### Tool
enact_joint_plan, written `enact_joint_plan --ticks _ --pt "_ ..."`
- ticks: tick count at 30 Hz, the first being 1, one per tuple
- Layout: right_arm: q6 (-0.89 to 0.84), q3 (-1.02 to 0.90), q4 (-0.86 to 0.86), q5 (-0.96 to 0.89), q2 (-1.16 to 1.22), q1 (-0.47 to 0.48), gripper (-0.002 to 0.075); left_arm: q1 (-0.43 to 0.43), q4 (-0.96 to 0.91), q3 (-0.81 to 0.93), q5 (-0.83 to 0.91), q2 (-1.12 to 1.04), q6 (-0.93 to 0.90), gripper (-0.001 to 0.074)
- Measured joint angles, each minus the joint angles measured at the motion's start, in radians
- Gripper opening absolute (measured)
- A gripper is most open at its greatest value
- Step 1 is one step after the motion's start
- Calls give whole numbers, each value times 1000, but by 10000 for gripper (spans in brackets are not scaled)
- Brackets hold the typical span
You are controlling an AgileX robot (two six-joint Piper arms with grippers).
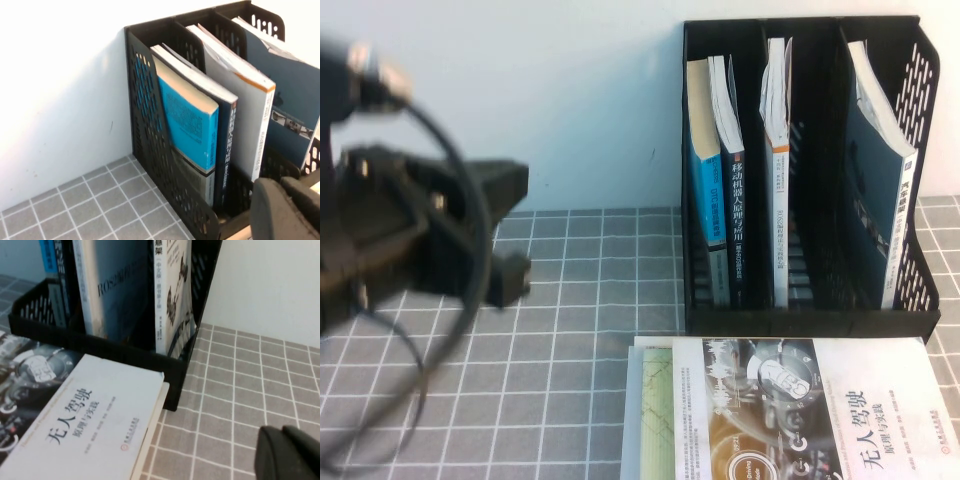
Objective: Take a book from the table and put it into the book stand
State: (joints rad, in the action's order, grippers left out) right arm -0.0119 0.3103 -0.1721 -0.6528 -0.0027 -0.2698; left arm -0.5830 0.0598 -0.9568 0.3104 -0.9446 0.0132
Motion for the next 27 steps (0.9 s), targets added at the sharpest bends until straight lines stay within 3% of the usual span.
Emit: enact_joint_plan --ticks 6,27 --pt "62 -1 -2 17 -11 0 -3 0 0 172 -167 76 -13 1" --pt "82 -2 15 19 -11 0 -3 0 0 190 -152 23 -7 1"
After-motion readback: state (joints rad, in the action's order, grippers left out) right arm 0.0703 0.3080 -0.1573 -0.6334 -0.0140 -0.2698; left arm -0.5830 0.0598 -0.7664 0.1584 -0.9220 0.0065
